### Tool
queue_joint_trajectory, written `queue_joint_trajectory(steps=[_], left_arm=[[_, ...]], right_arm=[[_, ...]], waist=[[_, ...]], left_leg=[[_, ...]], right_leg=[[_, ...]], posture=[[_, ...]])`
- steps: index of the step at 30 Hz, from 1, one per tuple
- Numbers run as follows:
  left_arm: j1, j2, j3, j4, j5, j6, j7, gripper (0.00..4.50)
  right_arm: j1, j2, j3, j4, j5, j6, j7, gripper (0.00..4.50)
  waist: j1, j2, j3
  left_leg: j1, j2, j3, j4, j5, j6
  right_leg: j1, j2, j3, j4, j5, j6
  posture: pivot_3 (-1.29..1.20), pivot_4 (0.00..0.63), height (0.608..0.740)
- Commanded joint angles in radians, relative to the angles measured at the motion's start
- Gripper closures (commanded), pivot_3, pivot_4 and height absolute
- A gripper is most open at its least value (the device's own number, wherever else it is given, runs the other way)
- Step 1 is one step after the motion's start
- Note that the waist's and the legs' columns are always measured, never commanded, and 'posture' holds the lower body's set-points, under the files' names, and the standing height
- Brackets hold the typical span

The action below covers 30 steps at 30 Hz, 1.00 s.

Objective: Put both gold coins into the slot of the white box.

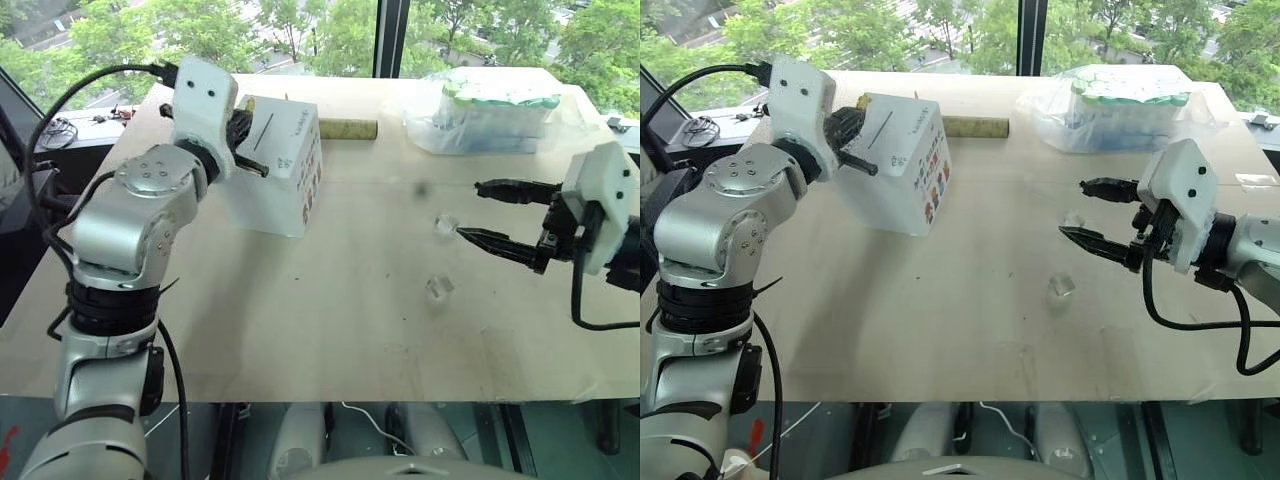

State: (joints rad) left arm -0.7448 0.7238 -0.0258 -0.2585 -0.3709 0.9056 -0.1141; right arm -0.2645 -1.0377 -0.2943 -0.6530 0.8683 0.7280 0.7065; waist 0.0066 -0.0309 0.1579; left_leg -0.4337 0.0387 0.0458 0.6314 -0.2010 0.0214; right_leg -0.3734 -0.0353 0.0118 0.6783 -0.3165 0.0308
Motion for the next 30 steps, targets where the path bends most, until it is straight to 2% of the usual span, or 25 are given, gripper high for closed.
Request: queue_joint_trajectory(steps=[1, 7, 15, 18, 21, 30], left_arm=[[-0.022, -0.017, 0.023, -0.015, 0.045, 0.056, 0.010, 4.50], [-0.029, -0.065, 0.032, -0.016, 0.050, 0.124, -0.023, 4.50], [-0.098, -0.154, 0.085, -0.014, 0.030, 0.300, -0.023, 4.50], [-0.119, -0.145, 0.052, -0.009, 0.060, 0.350, -0.018, 4.50], [-0.140, -0.175, 0.072, -0.001, 0.054, 0.410, -0.017, 4.50], [-0.189, -0.168, 0.045, 0.033, 0.105, 0.489, -0.014, 4.50]], right_arm=[[0.025, -0.014, -0.076, -0.023, -0.013, -0.038, 0.049, 1.20], [0.051, -0.019, -0.113, -0.034, -0.017, -0.049, 0.084, 1.20], [0.054, -0.026, -0.116, -0.048, -0.023, -0.033, 0.074, 1.20], [0.056, -0.029, -0.121, -0.057, -0.019, -0.025, 0.065, 1.20], [0.053, -0.030, -0.121, -0.061, -0.017, -0.017, 0.058, 1.20], [0.037, -0.030, -0.114, -0.066, -0.011, 0.000, 0.045, 1.20]], waist=[[0.003, 0.000, 0.000], [0.006, 0.000, 0.000], [0.008, 0.000, 0.000], [0.007, 0.000, 0.000], [0.007, 0.000, 0.000], [0.006, 0.000, 0.000]], left_leg=[[0.000, 0.000, 0.000, 0.000, 0.000, 0.000], [0.000, 0.000, 0.000, 0.000, 0.000, 0.000], [0.001, 0.000, -0.001, 0.002, 0.000, 0.000], [0.001, 0.000, -0.001, 0.002, 0.000, 0.000], [0.001, 0.000, -0.001, 0.002, 0.000, 0.000], [0.002, 0.000, -0.001, 0.002, 0.000, 0.000]], right_leg=[[0.000, 0.000, 0.000, 0.000, 0.000, 0.000], [0.001, 0.000, 0.000, 0.000, 0.000, 0.000], [0.002, 0.000, -0.002, 0.001, 0.000, 0.000], [0.002, 0.000, -0.002, 0.001, 0.000, 0.000], [0.002, 0.000, -0.002, 0.001, 0.000, 0.000], [0.002, 0.000, -0.001, 0.001, 0.000, 0.000]], posture=[[0.00, 0.150, 0.740], [0.00, 0.150, 0.740], [0.00, 0.150, 0.740], [0.00, 0.150, 0.740], [0.00, 0.150, 0.740], [0.00, 0.150, 0.740]])
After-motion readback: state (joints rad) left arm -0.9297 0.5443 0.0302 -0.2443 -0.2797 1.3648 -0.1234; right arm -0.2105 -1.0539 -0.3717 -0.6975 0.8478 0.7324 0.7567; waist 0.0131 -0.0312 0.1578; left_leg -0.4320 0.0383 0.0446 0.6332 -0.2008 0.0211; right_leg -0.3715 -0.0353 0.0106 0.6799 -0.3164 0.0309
